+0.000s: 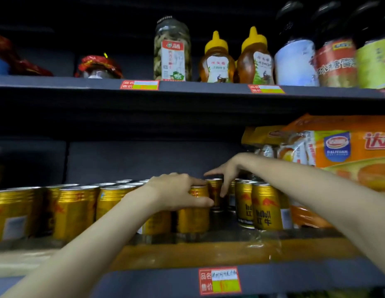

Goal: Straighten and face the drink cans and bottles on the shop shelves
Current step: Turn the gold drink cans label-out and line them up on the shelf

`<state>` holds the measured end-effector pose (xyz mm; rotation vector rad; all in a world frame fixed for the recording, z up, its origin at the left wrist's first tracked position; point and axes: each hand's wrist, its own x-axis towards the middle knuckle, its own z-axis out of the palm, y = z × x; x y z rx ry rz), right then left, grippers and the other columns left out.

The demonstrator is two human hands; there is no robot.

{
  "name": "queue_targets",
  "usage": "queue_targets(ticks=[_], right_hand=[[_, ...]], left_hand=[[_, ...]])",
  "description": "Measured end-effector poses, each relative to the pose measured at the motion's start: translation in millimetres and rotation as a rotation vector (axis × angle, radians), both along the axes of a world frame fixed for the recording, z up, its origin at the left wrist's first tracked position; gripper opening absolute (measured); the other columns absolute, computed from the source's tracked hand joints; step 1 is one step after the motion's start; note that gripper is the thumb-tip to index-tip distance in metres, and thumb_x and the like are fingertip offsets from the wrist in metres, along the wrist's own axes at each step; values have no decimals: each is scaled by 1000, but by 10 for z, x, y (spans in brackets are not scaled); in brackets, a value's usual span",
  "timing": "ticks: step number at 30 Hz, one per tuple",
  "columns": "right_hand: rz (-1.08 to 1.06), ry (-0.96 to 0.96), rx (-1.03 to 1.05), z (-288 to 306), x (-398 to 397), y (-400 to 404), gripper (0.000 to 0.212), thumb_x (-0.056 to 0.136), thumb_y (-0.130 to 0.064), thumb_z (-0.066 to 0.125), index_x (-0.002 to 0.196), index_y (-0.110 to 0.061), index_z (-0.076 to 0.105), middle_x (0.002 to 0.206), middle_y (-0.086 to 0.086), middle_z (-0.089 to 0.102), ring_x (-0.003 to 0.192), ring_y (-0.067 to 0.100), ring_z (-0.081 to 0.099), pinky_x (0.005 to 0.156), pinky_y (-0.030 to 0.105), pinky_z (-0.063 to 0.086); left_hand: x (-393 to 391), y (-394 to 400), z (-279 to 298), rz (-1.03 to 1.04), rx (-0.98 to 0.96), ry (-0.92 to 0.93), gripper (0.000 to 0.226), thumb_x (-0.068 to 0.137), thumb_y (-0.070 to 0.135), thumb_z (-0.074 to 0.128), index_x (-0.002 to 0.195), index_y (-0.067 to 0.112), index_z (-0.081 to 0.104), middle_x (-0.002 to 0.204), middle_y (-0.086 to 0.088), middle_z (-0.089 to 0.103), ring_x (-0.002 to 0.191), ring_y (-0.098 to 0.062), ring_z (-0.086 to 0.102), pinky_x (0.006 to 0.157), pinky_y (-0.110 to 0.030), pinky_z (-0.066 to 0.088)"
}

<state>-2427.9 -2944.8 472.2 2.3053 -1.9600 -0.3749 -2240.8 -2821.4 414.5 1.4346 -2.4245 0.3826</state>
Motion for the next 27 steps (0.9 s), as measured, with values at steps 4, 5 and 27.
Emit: queue_targets(ticks=[4, 5, 27], right_hand=[[48, -75, 6, -49, -3, 49, 89, 80, -33, 73, 149, -35, 17, 152, 1, 25, 138, 27, 28, 108, 44, 36], [59, -104, -7, -38, -12, 82, 84, 81, -30, 72, 148, -34, 21, 150, 2, 28, 136, 27, 31, 105, 42, 39], [204, -840, -616, -12, -271, 1027, 65, 74, -20, 80, 129, -16, 46, 118, 4, 48, 106, 18, 48, 70, 22, 44]], left_hand=[[-2, 30, -4, 10, 5, 8, 66, 79, 73, 42, 139, 48, 29, 129, 5, 55, 118, -19, 51, 93, -35, 41], [-2, 35, -7, 7, 3, 11, 65, 80, 72, 42, 139, 47, 30, 128, 5, 55, 117, -19, 51, 92, -34, 41], [24, 101, -63, 19, -95, 8, 64, 80, 73, 41, 137, 44, 36, 131, 3, 54, 121, -22, 49, 92, -35, 40]])
